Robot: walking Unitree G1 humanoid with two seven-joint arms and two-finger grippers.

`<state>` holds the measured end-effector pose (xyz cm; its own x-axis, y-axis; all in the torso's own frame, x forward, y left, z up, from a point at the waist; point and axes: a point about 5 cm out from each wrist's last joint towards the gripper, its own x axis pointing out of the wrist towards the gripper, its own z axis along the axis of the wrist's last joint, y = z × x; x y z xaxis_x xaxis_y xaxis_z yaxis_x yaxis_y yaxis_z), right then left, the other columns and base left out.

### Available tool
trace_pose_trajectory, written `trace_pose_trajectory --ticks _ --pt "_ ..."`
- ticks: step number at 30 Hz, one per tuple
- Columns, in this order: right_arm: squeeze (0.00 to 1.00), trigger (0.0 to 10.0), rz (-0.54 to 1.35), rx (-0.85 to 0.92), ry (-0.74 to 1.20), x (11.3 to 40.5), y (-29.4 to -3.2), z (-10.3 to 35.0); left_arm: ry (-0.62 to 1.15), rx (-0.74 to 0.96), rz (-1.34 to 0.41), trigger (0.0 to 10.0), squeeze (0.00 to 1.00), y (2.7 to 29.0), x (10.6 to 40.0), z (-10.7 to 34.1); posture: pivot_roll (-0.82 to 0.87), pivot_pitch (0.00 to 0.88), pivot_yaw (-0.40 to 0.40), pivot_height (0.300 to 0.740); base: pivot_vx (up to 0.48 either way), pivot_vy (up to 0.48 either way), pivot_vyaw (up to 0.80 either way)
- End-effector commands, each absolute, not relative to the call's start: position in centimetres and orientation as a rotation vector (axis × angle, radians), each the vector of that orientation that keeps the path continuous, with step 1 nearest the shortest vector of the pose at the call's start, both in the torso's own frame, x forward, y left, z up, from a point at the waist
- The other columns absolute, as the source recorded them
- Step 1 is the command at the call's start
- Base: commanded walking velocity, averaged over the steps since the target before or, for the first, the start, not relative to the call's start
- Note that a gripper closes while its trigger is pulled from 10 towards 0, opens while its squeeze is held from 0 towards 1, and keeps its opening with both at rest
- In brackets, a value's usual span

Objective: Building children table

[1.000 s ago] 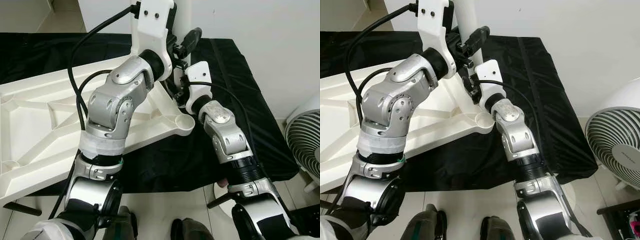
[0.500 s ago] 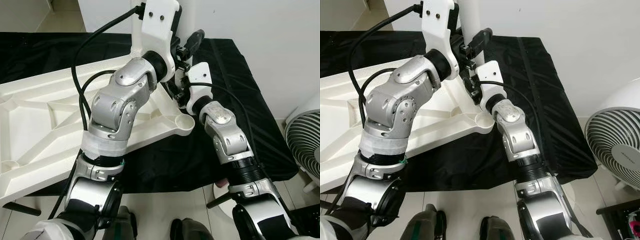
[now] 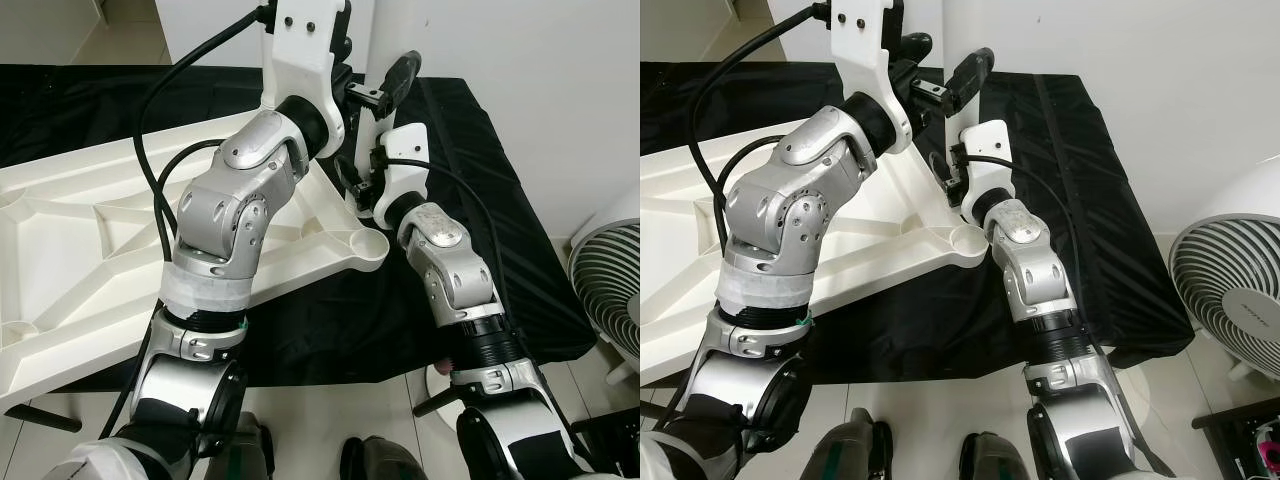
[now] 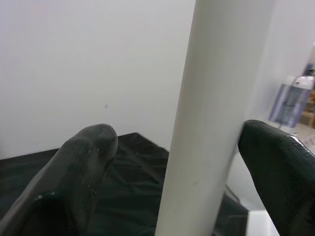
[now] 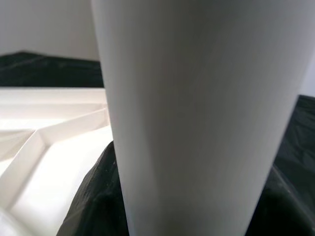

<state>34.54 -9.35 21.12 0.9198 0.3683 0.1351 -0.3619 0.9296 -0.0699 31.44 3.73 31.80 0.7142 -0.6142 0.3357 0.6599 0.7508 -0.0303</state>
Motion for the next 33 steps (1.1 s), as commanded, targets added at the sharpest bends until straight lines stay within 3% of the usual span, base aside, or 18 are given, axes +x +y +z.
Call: trace_pose_trajectory --ticks 1,15,25,33 --pt "0.00 10.0 0.327 0.000 -0.128 34.8 -10.1 20.8 -0.332 -0.183 -0.665 10.0 0.00 4.3 31.4 31.8 0.02 0.040 -0.025 0.740 0.000 0.000 0.00" --pt "0.00 10.0 0.232 0.016 -0.131 34.2 -11.7 19.6 -0.247 -0.155 -0.588 10.0 0.00 6.0 31.5 28.5 0.03 0.050 -0.027 0.740 0.000 0.000 0.00" --pt "0.00 10.0 0.256 0.036 -0.167 33.0 -12.2 18.8 -0.220 0.014 -0.499 10.0 0.00 7.3 30.6 24.4 0.03 0.045 -0.034 0.740 0.000 0.000 0.00" --pt "0.00 10.0 0.325 0.028 -0.213 32.4 -11.4 18.6 -0.151 0.100 -0.529 10.0 0.00 7.2 29.7 21.1 0.03 0.039 -0.036 0.740 0.000 0.000 0.00"
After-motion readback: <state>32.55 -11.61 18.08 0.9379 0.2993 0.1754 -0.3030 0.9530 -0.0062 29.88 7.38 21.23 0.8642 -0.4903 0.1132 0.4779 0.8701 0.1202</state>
